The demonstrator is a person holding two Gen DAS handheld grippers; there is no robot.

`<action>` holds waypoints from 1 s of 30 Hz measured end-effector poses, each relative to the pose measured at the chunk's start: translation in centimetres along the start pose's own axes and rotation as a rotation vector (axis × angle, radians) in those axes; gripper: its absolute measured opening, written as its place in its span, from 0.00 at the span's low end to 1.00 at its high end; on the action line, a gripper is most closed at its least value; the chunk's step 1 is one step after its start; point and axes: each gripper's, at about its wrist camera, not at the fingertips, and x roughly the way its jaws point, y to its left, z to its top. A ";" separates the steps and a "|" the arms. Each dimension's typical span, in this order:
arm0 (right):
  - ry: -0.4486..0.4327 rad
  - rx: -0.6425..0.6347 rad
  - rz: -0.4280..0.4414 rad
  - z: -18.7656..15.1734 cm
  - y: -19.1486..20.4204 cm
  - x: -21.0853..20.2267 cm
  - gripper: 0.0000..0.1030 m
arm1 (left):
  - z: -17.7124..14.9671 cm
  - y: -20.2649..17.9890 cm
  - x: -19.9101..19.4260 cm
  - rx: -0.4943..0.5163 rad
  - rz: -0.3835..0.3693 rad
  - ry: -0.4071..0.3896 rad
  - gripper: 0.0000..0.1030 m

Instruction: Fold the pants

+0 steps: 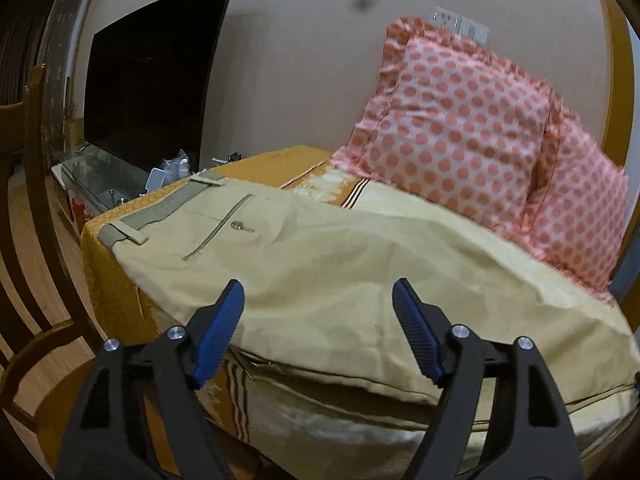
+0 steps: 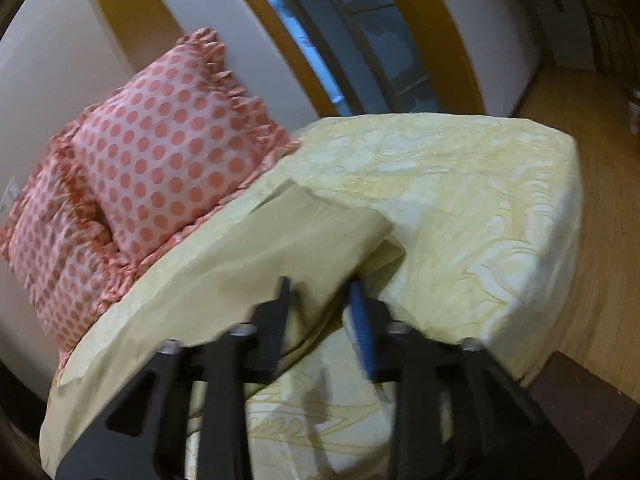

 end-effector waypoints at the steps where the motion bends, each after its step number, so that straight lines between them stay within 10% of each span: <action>1: 0.001 -0.035 -0.019 -0.2 0.4 0.3 0.17 | -0.3 0.1 0.6 0.010 0.006 0.012 0.77; 7: -0.017 -0.064 0.027 0.9 2.8 0.5 0.04 | -2.4 0.7 2.4 0.053 0.029 0.050 0.79; 13: -0.055 -0.259 0.376 1.5 15.8 -2.8 0.04 | -2.5 1.0 2.5 0.038 -0.005 0.032 0.85; 20: 0.295 -0.574 0.872 -11.4 34.9 -3.2 0.04 | -2.0 2.0 1.5 -0.054 -0.045 0.008 0.86; 24: 0.633 -0.901 0.847 -22.5 39.8 -2.6 0.21 | -1.7 3.8 0.4 -0.105 -0.021 -0.015 0.86; 27: 0.609 -0.908 0.906 -23.2 39.4 -4.0 0.45 | -1.6 6.0 0.0 -0.144 0.019 -0.030 0.86; 30: 0.482 -0.837 0.879 -20.4 38.9 -4.0 0.46 | -1.4 8.5 0.7 -0.242 0.022 -0.013 0.85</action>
